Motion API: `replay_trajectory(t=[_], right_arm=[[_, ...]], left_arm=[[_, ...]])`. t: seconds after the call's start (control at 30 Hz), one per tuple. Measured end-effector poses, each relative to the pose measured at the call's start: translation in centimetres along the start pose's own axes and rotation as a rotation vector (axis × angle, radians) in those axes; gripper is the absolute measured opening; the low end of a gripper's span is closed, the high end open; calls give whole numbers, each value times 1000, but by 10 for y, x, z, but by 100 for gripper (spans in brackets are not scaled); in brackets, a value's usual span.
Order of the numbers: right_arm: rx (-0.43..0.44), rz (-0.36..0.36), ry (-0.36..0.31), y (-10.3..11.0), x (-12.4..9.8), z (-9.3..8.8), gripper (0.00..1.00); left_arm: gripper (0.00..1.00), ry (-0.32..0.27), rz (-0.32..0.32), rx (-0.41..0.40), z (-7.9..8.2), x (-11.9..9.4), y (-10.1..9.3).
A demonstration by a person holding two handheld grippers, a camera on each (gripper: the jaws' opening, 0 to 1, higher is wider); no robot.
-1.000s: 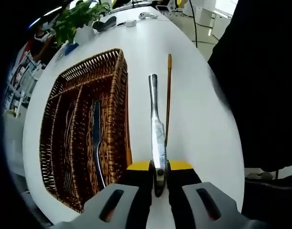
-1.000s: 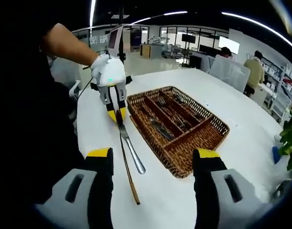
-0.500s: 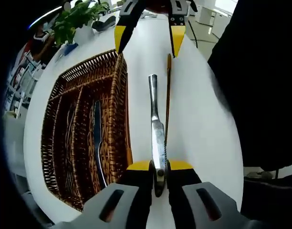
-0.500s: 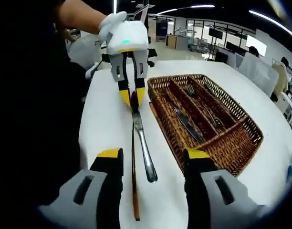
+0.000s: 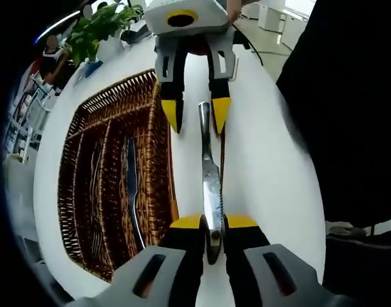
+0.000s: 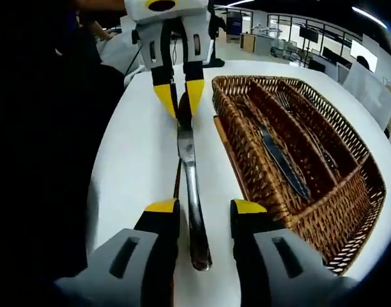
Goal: Arrange the knives, forks, and spoons in their matching storage slots by inserting each utensil handle-first until every utensil is classified and aligned in the correct compartment
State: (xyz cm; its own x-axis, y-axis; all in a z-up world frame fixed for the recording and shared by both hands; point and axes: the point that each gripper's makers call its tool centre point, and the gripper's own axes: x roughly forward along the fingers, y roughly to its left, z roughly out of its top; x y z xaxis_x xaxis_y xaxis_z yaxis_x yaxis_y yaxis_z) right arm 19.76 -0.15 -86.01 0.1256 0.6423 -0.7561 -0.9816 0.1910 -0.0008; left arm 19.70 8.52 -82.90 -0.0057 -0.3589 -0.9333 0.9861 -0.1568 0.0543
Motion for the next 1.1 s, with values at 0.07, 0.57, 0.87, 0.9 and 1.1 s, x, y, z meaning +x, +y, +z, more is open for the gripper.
replay_trajectory(t=[0.07, 0.57, 0.87, 0.9, 1.1], right_arm=[[5, 7, -4, 0, 4, 1, 30], [-21, 35, 5, 8, 16, 11, 21], [-62, 36, 21, 10, 19, 8, 10], [-75, 39, 24, 11, 20, 8, 9], [-93, 43, 27, 12, 22, 12, 8]], left_arm=[[9, -1, 0, 5, 1, -1, 0], [10, -4, -1, 1, 2, -3, 0], [10, -11, 3, 1, 3, -5, 1], [10, -12, 4, 0, 3, -6, 2], [10, -15, 3, -3, 3, -6, 2]])
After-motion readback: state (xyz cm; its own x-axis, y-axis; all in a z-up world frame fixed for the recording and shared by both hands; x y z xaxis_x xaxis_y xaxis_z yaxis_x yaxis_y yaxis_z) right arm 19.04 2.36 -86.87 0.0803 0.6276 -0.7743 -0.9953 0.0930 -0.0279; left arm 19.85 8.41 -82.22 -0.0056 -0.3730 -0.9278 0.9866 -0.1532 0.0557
